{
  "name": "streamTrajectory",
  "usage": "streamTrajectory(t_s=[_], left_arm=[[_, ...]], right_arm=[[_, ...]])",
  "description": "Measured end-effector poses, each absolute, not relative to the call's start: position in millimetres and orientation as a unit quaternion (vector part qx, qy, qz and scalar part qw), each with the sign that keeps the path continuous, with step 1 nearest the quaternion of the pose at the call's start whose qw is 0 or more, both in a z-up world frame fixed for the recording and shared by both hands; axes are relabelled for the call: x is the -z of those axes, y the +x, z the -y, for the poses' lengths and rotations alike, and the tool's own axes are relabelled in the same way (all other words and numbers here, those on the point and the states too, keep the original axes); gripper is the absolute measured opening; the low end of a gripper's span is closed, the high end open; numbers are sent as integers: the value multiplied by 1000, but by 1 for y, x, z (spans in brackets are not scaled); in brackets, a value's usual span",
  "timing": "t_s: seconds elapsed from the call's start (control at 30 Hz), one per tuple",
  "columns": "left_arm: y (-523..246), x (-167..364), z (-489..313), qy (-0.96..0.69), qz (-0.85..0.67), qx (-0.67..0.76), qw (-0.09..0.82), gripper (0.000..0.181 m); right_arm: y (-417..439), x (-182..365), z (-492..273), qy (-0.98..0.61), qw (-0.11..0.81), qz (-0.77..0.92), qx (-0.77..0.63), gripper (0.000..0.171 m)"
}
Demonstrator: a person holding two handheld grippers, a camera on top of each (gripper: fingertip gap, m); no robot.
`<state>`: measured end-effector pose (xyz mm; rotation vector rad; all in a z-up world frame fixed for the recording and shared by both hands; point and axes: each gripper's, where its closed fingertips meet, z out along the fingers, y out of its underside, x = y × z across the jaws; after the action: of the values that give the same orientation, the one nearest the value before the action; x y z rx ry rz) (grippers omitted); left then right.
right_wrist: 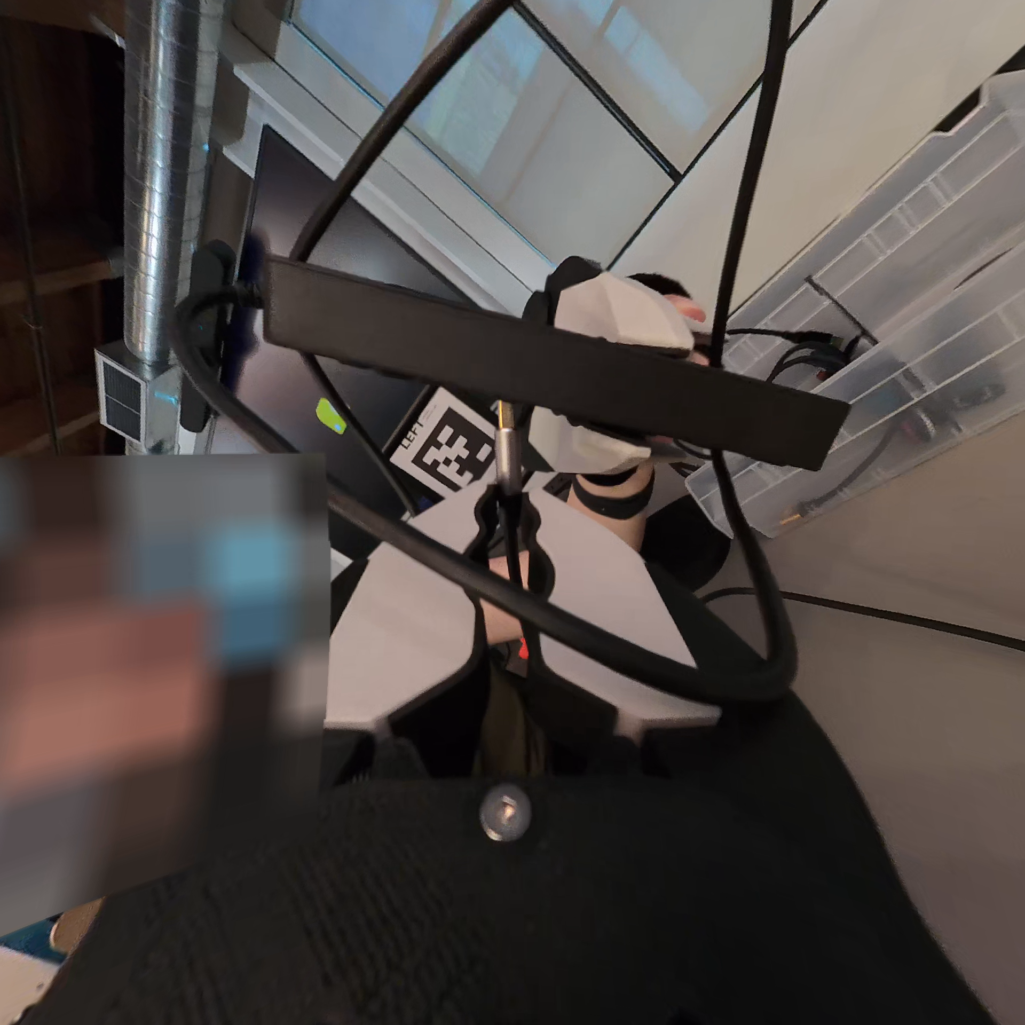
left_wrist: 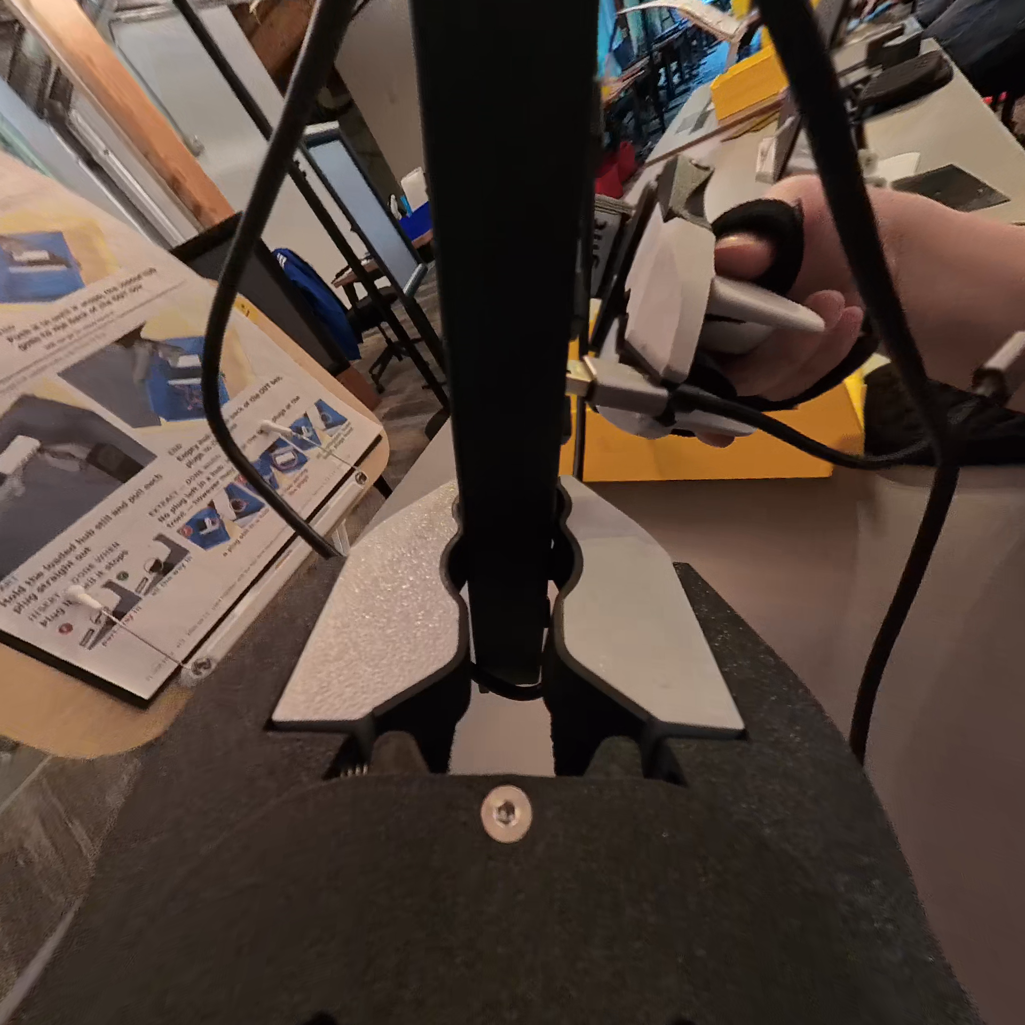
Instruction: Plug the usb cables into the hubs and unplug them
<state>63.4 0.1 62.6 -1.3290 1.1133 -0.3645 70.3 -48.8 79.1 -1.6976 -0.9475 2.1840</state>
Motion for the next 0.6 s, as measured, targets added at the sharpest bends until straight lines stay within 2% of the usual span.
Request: streamTrajectory(t_s=[0.4,0.6], left_arm=[[76,-46,-13,-668,-389,302,559,26],[75,-43,-14,-673,-377,319,550,26]], right_arm=[[78,-82,26,-571,131,278,-761,10],[79,-82,21,-583,167,284,-743,14]])
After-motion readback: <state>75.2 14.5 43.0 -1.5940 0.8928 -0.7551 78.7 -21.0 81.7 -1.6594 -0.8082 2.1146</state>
